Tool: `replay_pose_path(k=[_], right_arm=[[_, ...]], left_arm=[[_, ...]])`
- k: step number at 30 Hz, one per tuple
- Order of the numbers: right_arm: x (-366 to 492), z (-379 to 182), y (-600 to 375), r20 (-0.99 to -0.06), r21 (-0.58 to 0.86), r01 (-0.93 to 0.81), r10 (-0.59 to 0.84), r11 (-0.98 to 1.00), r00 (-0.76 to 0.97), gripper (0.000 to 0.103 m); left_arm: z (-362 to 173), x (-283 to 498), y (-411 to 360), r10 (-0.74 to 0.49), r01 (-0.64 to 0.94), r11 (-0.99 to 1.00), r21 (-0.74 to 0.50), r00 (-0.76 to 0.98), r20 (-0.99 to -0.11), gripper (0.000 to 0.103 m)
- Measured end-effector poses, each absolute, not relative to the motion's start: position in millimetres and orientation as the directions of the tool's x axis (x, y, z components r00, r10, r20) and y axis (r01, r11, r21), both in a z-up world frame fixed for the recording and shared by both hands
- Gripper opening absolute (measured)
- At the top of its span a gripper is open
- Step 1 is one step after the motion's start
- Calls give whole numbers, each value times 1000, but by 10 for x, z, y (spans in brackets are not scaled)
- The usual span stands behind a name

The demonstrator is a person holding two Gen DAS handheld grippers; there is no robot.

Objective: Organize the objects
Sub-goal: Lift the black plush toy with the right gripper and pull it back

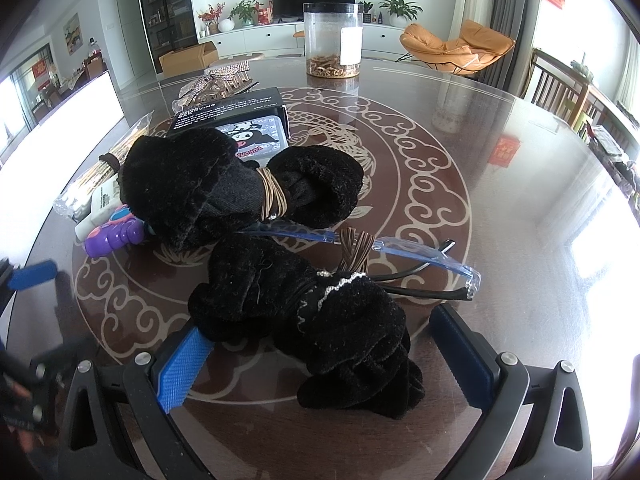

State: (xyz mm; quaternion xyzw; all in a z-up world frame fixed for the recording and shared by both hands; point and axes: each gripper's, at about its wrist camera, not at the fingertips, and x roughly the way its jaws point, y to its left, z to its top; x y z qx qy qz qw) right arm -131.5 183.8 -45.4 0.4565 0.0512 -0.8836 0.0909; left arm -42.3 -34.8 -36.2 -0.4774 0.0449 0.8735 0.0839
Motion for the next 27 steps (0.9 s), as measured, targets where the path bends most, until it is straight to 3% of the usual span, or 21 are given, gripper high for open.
replay_pose_path(k=[5,9,12,17,19,21,23,27], right_arm=[[-1369,-484,1900,-823,85,237,-202,-968,-530,103],[-1340,-248,1893,-772,180,211,-271,-961,-574,103],[-1483,-148,1659,-777,160,270,-290,-949,-559,103],[-1742,-251,1471,-824,41,262,-181,-964,-538,103],[-1719,-246,1520,-811,35,248,-173,-968,-559,95],[-1642,-231,1548,-804,28,262,-177,-965,-567,59],[-1515,-227,1626,-808,34,279,-190,-960,-557,52],[-984,-265,1844,-788,-6,302,-181,-953,-588,52]], left_arm=[[-374,-249,-411,128,-227,-974,-4,-536,-834,103],[-397,-265,-432,119,-213,-977,0,-545,-830,103],[-396,-268,-455,119,-211,-978,-1,-547,-829,103],[-404,-266,-465,123,-214,-977,-4,-546,-829,103],[-406,-270,-462,123,-214,-977,-4,-546,-828,103],[-409,-263,-464,122,-213,-977,-3,-547,-828,103],[-408,-293,-461,120,-214,-977,-1,-547,-828,103],[-410,-291,-464,120,-213,-977,-1,-547,-829,103]])
